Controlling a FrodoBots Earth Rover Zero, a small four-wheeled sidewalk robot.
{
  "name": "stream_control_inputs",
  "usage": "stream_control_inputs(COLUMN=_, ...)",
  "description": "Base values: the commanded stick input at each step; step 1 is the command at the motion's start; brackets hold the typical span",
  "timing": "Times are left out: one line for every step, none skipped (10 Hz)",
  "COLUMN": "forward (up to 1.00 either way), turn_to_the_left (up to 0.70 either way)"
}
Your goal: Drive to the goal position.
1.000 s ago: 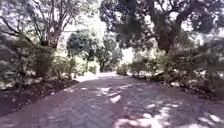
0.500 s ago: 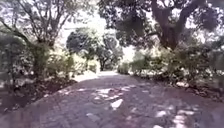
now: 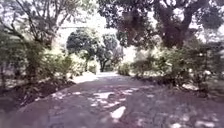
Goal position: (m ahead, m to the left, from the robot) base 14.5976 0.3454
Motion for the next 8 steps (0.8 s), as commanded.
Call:
stream_control_inputs(forward=0.70, turn_to_the_left=0.00)
stream_control_inputs(forward=0.70, turn_to_the_left=0.00)
stream_control_inputs(forward=0.70, turn_to_the_left=0.00)
stream_control_inputs(forward=0.70, turn_to_the_left=0.00)
stream_control_inputs(forward=0.70, turn_to_the_left=0.00)
stream_control_inputs(forward=0.70, turn_to_the_left=0.00)
stream_control_inputs(forward=0.70, turn_to_the_left=0.00)
stream_control_inputs(forward=0.70, turn_to_the_left=0.00)
